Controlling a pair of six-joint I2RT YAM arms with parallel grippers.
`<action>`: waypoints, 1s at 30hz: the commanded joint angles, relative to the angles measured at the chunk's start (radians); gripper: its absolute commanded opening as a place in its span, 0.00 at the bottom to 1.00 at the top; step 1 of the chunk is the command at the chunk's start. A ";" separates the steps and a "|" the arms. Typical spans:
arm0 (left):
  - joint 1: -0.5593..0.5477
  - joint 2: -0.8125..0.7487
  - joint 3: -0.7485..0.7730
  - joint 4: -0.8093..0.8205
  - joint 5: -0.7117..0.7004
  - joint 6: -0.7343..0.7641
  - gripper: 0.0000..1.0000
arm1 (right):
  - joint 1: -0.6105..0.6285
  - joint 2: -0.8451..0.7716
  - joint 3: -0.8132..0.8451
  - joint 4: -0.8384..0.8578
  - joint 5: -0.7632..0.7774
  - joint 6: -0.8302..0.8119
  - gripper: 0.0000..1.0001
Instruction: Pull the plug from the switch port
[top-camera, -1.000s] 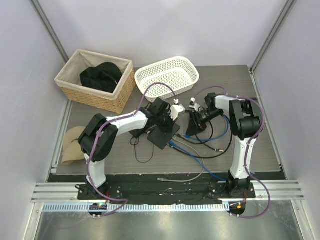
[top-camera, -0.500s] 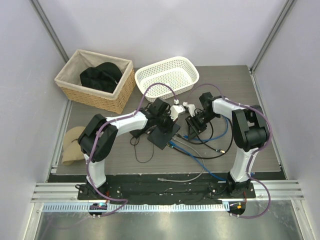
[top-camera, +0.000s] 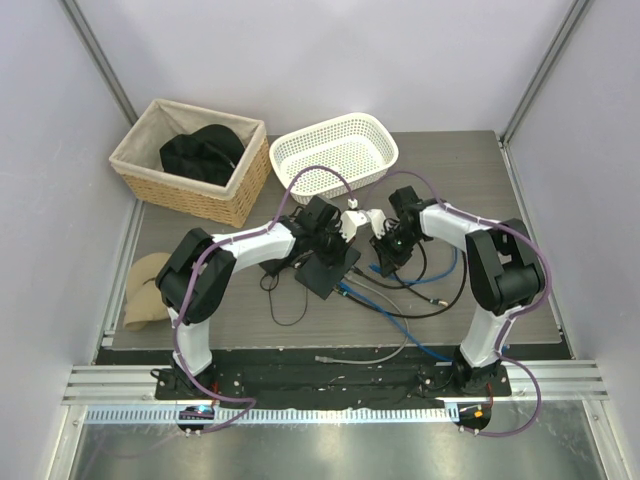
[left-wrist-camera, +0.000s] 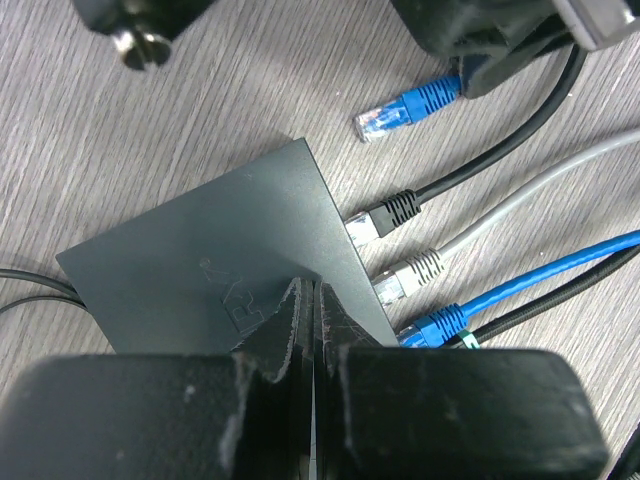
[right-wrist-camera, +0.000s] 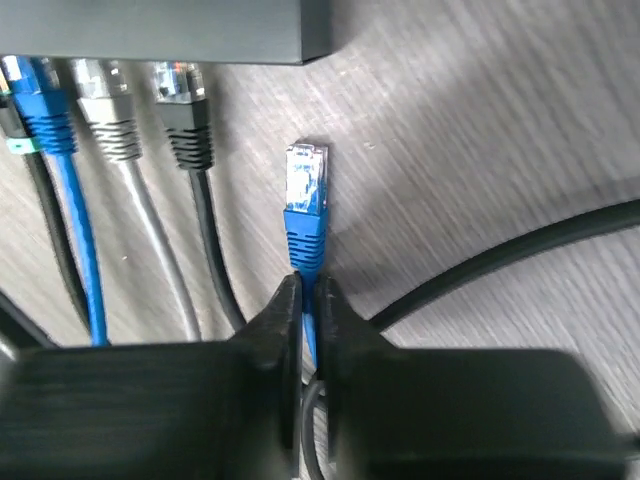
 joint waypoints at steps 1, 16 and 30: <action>-0.002 0.049 -0.028 -0.110 -0.040 0.006 0.00 | -0.014 0.074 -0.064 0.241 0.311 -0.003 0.02; -0.003 0.056 -0.017 -0.103 -0.037 0.001 0.00 | -0.238 -0.155 0.505 0.176 0.216 0.124 0.01; -0.003 0.041 -0.025 -0.096 -0.037 0.000 0.00 | -0.436 0.199 0.564 0.250 0.457 0.084 0.01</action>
